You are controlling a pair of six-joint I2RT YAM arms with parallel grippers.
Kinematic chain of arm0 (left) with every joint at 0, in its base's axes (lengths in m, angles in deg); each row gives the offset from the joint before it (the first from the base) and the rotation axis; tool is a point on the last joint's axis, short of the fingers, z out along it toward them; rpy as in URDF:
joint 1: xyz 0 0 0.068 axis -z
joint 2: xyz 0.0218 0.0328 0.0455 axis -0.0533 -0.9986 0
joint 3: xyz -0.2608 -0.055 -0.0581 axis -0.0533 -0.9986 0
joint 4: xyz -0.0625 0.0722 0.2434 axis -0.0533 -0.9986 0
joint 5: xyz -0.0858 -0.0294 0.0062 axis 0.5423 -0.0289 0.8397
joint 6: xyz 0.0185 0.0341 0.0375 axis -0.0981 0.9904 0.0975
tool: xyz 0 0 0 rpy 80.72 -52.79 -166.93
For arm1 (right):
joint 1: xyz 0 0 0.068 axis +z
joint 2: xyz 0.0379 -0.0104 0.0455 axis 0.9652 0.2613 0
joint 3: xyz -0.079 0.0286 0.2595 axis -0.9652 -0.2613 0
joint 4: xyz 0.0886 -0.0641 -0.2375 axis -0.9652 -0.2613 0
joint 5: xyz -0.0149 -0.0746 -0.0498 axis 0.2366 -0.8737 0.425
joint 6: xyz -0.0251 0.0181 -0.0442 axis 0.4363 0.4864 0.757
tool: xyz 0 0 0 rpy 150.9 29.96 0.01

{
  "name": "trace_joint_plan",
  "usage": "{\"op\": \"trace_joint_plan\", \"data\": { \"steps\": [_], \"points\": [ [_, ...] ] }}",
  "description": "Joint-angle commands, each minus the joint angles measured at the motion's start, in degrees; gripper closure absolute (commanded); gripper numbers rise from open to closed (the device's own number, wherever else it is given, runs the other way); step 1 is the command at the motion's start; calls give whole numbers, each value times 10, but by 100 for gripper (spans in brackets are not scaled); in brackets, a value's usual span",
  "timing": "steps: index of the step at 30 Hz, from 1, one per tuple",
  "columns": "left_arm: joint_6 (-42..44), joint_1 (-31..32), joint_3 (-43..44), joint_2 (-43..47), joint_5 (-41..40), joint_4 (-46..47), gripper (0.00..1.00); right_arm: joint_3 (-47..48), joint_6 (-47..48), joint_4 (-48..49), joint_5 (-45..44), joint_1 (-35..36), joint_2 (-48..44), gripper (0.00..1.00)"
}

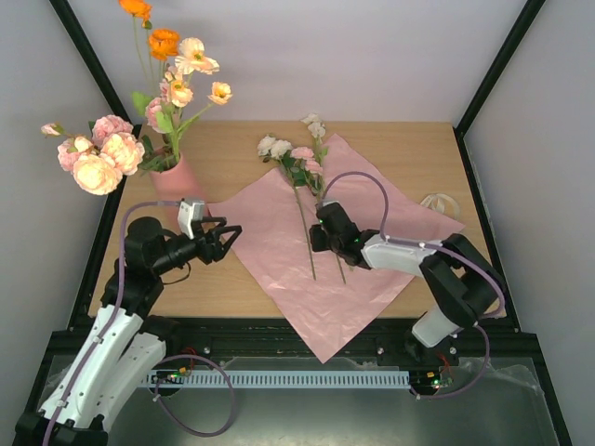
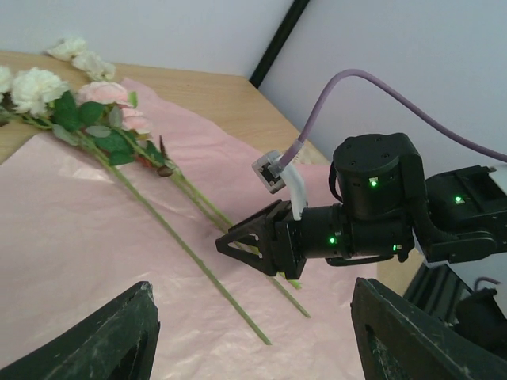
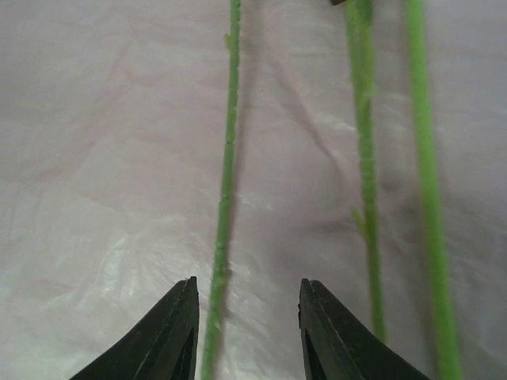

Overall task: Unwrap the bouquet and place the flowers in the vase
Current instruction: Pick up the fake flower from the wrapping paper.

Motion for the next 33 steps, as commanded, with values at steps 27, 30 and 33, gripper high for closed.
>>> {"op": "trace_joint_plan", "data": {
  "steps": [27,30,33],
  "points": [
    [6,0,0,29,-15,-6,1,264,28,-69,-87,-1,249,74],
    [6,0,0,29,-15,-7,1,271,31,-70,-81,-1,262,75],
    [6,0,1,30,-15,-8,0,275,34,-74,-88,-1,271,77]
  ]
}}
